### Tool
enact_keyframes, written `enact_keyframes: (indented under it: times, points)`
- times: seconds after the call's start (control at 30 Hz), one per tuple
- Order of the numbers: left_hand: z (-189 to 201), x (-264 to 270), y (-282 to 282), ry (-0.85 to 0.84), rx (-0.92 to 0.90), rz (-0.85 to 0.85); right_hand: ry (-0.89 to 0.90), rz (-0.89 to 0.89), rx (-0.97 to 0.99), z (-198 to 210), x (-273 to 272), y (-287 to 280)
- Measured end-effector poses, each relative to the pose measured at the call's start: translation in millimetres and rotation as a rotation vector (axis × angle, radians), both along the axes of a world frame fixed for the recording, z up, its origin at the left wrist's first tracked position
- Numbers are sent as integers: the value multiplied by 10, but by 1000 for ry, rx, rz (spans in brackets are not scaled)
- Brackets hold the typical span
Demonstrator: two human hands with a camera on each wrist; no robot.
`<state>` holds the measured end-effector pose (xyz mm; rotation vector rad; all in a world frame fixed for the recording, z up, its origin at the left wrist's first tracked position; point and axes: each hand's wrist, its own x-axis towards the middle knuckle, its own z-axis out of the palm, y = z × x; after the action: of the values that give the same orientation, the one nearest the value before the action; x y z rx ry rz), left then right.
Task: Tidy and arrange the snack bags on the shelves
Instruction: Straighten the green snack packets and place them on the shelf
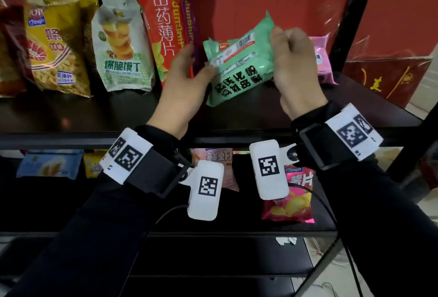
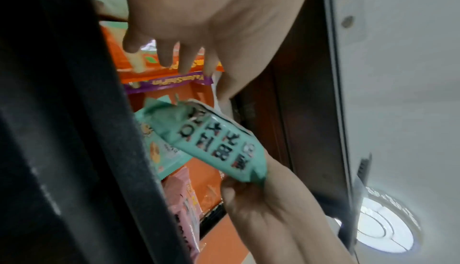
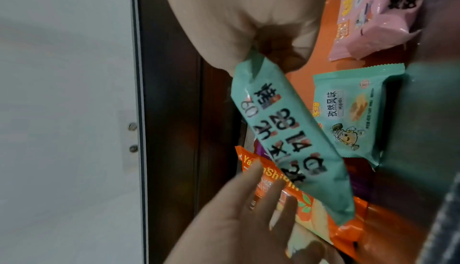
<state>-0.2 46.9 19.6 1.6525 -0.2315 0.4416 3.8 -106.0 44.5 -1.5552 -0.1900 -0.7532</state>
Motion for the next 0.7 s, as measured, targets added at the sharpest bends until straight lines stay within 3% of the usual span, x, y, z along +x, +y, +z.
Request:
enact_keyframes:
  times: [0.1, 0.2, 0.3, 0.4, 0.47, 0.57, 0.7]
  points:
    - [-4, -20, -62, -29, 247, -215, -10, 89, -49, -1, -68, 87]
    - [8, -28, -121, -51, 321, -195, 74, 316, -20, 30, -150, 166]
    - [38, -54, -122, -80, 69, -135, 131, 498, 26, 64, -203, 140]
    - [28, -43, -53, 56, -248, -251, 195, 326, 41, 54, -164, 50]
    - [4, -27, -28, 152, -425, -388, 352, 280, 42, -6, -97, -12]
    - [-46, -27, -34, 214, -457, -480, 512, 431, 63, -99, -59, -7]
    - [-76, -31, -13, 230, -390, -463, 444, 443, 139, -144, -39, -22]
